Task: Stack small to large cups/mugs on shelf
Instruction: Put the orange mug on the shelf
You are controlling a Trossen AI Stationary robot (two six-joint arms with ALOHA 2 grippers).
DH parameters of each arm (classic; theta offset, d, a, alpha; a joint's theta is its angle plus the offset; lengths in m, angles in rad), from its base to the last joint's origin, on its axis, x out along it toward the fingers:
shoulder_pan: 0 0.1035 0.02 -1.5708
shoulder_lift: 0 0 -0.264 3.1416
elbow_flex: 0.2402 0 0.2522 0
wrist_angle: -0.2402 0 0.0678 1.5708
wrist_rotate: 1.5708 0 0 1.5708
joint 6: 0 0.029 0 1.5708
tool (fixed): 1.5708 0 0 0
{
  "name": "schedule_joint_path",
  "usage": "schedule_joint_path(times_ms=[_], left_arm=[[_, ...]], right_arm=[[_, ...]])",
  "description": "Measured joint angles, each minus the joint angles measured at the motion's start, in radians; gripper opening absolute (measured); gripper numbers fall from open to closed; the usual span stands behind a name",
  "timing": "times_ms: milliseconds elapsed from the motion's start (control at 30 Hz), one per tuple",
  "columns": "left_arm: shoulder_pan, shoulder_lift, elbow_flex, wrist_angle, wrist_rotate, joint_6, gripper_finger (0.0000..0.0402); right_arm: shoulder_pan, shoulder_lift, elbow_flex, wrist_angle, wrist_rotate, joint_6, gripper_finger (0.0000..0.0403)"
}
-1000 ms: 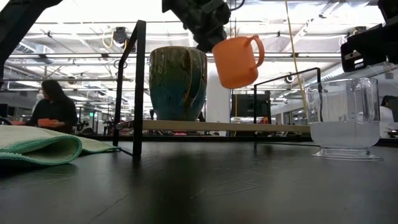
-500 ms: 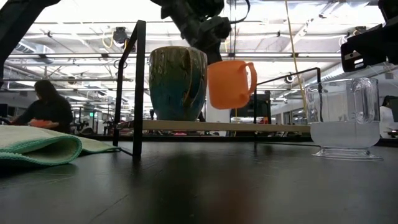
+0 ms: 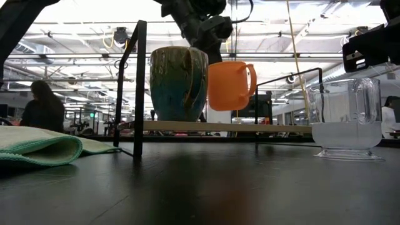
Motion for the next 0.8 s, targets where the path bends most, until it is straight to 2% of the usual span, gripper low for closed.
schedule_joint_path(times_ms=[800], left_arm=[[-0.009,0.057,-0.001,-0.014,0.000,-0.003,0.0003]], right_arm=[[0.000,0.000,0.000,0.000,0.000,0.000,0.0000]])
